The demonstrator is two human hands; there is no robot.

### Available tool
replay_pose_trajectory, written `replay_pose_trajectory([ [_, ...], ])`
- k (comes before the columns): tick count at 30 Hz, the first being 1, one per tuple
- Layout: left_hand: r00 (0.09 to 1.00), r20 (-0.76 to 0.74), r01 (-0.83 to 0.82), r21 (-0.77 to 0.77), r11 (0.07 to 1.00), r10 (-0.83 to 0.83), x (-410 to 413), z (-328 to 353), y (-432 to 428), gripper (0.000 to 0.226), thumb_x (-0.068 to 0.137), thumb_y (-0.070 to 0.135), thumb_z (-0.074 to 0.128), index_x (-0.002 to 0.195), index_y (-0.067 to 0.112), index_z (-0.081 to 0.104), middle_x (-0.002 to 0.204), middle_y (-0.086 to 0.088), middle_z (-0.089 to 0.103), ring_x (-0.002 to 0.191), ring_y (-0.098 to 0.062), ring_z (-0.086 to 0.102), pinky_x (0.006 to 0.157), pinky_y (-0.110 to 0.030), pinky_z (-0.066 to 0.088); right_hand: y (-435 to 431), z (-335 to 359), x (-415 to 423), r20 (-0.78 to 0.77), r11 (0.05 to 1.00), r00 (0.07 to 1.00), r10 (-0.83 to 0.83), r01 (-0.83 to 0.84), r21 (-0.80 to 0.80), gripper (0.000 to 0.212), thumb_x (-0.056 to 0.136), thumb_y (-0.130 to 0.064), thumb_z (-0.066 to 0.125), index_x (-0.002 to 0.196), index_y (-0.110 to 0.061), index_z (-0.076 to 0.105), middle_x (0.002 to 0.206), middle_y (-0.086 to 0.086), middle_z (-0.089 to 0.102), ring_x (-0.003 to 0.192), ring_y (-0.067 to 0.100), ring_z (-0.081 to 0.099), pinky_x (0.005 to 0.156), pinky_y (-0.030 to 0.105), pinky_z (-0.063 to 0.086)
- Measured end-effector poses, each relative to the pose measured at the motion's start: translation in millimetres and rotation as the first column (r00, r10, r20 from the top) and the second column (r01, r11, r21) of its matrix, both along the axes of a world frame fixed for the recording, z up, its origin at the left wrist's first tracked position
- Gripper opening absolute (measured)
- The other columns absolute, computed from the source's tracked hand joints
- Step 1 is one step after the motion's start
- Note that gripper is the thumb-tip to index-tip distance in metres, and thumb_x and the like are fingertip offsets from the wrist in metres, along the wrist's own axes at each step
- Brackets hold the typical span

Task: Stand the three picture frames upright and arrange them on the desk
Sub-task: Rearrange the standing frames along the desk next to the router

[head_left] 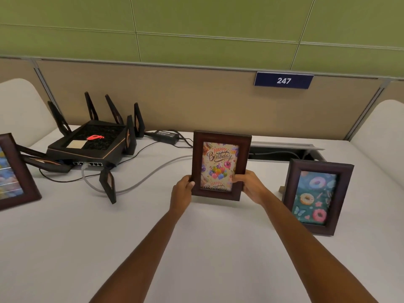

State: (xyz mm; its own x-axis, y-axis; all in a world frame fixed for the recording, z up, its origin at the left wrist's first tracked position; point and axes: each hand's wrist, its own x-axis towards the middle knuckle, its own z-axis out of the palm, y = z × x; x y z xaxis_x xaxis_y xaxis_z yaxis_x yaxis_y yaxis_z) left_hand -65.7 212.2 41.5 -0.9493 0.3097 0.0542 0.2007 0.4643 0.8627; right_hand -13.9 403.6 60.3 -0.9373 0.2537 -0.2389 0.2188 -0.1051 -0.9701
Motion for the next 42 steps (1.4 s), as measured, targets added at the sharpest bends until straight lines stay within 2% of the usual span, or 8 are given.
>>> replay_pose_trajectory([
  [6,0.999,0.012,-0.036,-0.053,0.998,0.037,-28,-5,8,0.028,0.096,0.008,0.038,0.114,-0.009,0.052,0.114,-0.025,0.063,0.104,-0.038,0.059,0.088,-0.042,0.049,2,-4,-31,0.07,1.0,0.997,-0.026,0.027,-0.016,0.036,0.08,0.006,0.053,0.11,-0.012,0.05,0.115,0.01,0.058,0.11,0.03,0.054,0.089,0.043,0.047],
  [10,0.999,0.019,-0.05,-0.059,0.997,0.051,-37,-12,11,0.026,0.095,0.006,0.039,0.11,-0.01,0.053,0.111,-0.026,0.064,0.101,-0.04,0.059,0.083,-0.041,0.049,5,-8,-45,0.106,1.0,0.994,-0.007,0.004,0.026,0.036,0.08,0.006,0.054,0.111,-0.013,0.05,0.114,0.009,0.057,0.107,0.028,0.054,0.09,0.043,0.047],
  [17,0.999,0.016,-0.048,-0.07,0.996,0.049,-45,-17,16,0.028,0.096,0.008,0.038,0.115,-0.008,0.052,0.115,-0.024,0.063,0.105,-0.037,0.059,0.087,-0.04,0.049,11,-13,-57,0.127,0.999,0.992,-0.026,0.022,0.032,0.036,0.079,0.007,0.053,0.109,-0.013,0.05,0.112,0.009,0.057,0.105,0.027,0.053,0.089,0.043,0.046],
  [25,0.997,0.005,-0.072,-0.04,0.997,0.072,-40,-25,18,0.031,0.096,0.01,0.037,0.121,-0.005,0.049,0.119,-0.022,0.062,0.108,-0.035,0.058,0.089,-0.039,0.05,10,-15,-58,0.138,0.997,0.989,-0.058,0.049,0.066,0.038,0.082,0.004,0.054,0.116,-0.011,0.048,0.123,0.012,0.056,0.106,0.026,0.053,0.089,0.042,0.046],
  [30,0.999,0.046,-0.023,-0.014,1.0,0.024,-23,-40,14,0.044,0.093,0.009,0.047,0.133,-0.001,0.034,0.138,-0.018,0.047,0.127,-0.032,0.046,0.104,-0.039,0.041,4,-29,-40,0.117,0.985,0.992,-0.05,0.029,0.17,0.057,0.08,-0.005,0.064,0.13,-0.007,0.038,0.134,0.016,0.051,0.117,0.029,0.052,0.091,0.037,0.046],
  [33,0.999,0.006,-0.046,-0.127,0.991,0.047,-8,-49,10,0.06,0.091,0.013,0.051,0.142,0.005,0.021,0.151,-0.013,0.03,0.139,-0.027,0.029,0.112,-0.036,0.03,1,-41,-23,0.083,0.979,0.99,-0.116,0.1,0.179,0.069,0.079,-0.005,0.066,0.136,-0.007,0.027,0.139,0.017,0.044,0.117,0.026,0.05,0.096,0.039,0.045],
  [36,0.997,-0.044,-0.068,-0.27,0.96,0.058,8,-57,6,0.061,0.093,0.023,0.046,0.144,0.01,0.015,0.155,-0.012,0.02,0.143,-0.026,0.021,0.113,-0.035,0.029,-8,-48,-7,0.089,0.956,0.983,-0.158,0.13,0.263,0.077,0.08,-0.005,0.065,0.14,-0.01,0.018,0.146,0.015,0.036,0.131,0.031,0.039,0.108,0.046,0.035],
  [42,0.987,-0.145,-0.01,-0.45,0.893,-0.062,43,-66,-6,0.054,0.097,0.032,0.031,0.145,0.014,0.014,0.157,-0.007,0.013,0.145,-0.02,0.012,0.115,-0.03,0.022,-37,-58,46,0.03,0.896,0.979,-0.203,0.173,0.41,0.068,0.084,-0.014,0.061,0.14,-0.014,0.022,0.148,0.011,0.034,0.133,0.027,0.036,0.11,0.037,0.03],
])
